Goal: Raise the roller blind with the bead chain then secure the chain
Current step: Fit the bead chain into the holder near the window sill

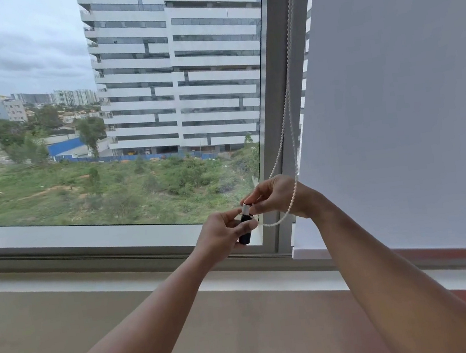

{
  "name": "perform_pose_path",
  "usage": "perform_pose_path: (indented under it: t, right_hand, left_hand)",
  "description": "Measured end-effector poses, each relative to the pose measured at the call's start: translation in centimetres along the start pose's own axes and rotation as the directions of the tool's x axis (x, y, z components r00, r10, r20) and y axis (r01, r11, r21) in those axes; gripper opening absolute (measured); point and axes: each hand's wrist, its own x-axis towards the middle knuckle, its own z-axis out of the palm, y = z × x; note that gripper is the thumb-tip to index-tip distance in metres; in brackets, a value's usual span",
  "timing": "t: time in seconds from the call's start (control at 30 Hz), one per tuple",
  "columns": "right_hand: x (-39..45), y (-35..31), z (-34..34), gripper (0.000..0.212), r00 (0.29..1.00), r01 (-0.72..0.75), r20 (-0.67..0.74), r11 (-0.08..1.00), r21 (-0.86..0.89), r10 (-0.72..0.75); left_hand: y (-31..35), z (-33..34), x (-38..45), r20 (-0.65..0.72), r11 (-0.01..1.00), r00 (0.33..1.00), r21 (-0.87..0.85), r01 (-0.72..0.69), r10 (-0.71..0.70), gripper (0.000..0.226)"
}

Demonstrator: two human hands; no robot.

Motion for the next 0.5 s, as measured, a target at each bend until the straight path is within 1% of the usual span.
perform_pose_path:
  t: [0.07, 0.13, 0.2, 0.27, 0.33, 0.43, 0.5]
  right_hand:
    - [0.11, 0.09, -0.18, 0.022, 1.0, -0.002, 0.01, 1.0, 0.014, 0.002]
    - [0.29, 0.08, -0.35, 0.021, 1.0, 0.0, 0.013, 1.0, -0.009, 0.0]
    - [0.51, -0.06, -0.48, 0.02, 1.0, 0.006, 0.021, 0.999, -0.049, -0.005]
    - [0.74, -0.3, -0.52, 0.022, 1.0, 0.008, 0.028, 0.998, -0.068, -0.006]
    - [0.91, -0.54, -0.45, 0.025, 0.999, 0.014, 0.039, 0.997, -0.08, -0.011]
    - [0.94, -0.87, -0.36, 0.03, 0.998, 0.034, 0.065, 0.991, -0.129, -0.026]
    - [0.99, -0.9, -0.35, 0.03, 0.998, 0.035, 0.062, 0.99, -0.136, -0.027]
  left_hand:
    - [0.09, -0.18, 0.14, -0.008, 1.0, 1.0, 0.001, 0.009, -0.009, 0.052]
    - [-0.06, -0.33, 0.36, -0.03, 1.0, 0.999, 0.008, 0.017, -0.017, 0.078]
    - [-0.01, -0.25, 0.42, -0.048, 1.0, 0.998, -0.002, 0.03, -0.03, 0.086]
    - [0.08, -0.18, 0.5, -0.068, 0.995, 0.995, -0.075, 0.071, -0.076, 0.08]
    - [0.2, -0.16, 0.55, -0.074, 0.98, 0.989, -0.163, 0.115, -0.129, 0.068]
    - [0.24, -0.31, 0.7, -0.08, 0.971, 0.982, -0.187, 0.152, -0.169, 0.048]
    - [0.3, -0.39, 0.78, -0.09, 0.969, 0.979, -0.187, 0.163, -0.182, 0.042]
